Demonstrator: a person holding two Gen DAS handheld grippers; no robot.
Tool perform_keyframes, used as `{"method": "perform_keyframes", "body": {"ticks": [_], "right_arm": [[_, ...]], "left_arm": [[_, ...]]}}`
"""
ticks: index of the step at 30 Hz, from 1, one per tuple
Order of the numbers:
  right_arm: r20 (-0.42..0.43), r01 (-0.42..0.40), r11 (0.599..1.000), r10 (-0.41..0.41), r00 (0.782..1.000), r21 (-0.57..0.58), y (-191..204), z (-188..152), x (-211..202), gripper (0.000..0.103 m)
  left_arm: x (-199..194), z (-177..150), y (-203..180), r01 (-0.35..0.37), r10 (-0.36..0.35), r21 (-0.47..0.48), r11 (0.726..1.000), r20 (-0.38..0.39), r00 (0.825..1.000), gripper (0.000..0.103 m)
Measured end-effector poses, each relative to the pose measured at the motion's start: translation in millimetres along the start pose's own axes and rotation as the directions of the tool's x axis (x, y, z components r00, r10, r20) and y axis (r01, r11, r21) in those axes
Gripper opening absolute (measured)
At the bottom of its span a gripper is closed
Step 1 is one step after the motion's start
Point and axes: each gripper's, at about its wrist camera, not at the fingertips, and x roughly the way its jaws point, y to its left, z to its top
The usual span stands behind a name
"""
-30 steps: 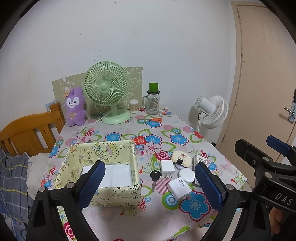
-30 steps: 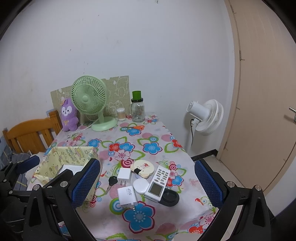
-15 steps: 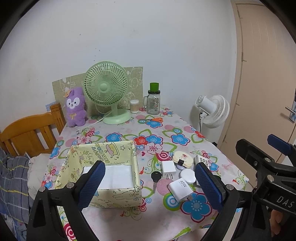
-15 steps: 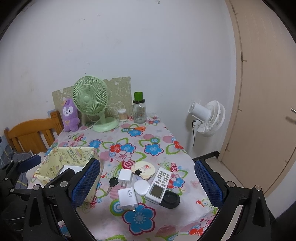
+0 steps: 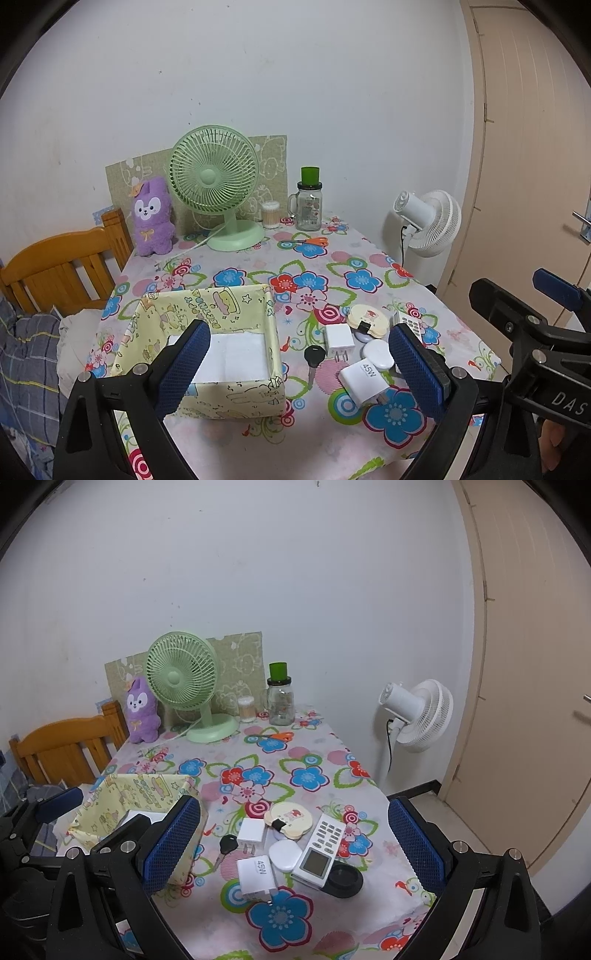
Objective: Organize rigid objects
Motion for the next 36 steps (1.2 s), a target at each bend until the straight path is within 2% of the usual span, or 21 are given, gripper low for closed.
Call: {"method": "perform_keyframes", "body": {"ticks": [20, 36], "right_arm": [[-0.027, 0.011, 0.999, -0.012, 1.0, -0.032, -7.2, -4.6, 20.3, 0.091], [-0.12, 0.041, 0.999, -0.041, 0.992, -0.004, -34.7, -15.6, 68.6, 0.091]], "left_arm": [[26.6, -3.4, -19.5, 0.014, -0.013, 0.034, 0.999, -0.021, 1.0, 0.091], [80.9, -9.3, -50.0, 0.059, -0.054, 0.041, 0.997, -0.125, 0.991, 0.088]]}}
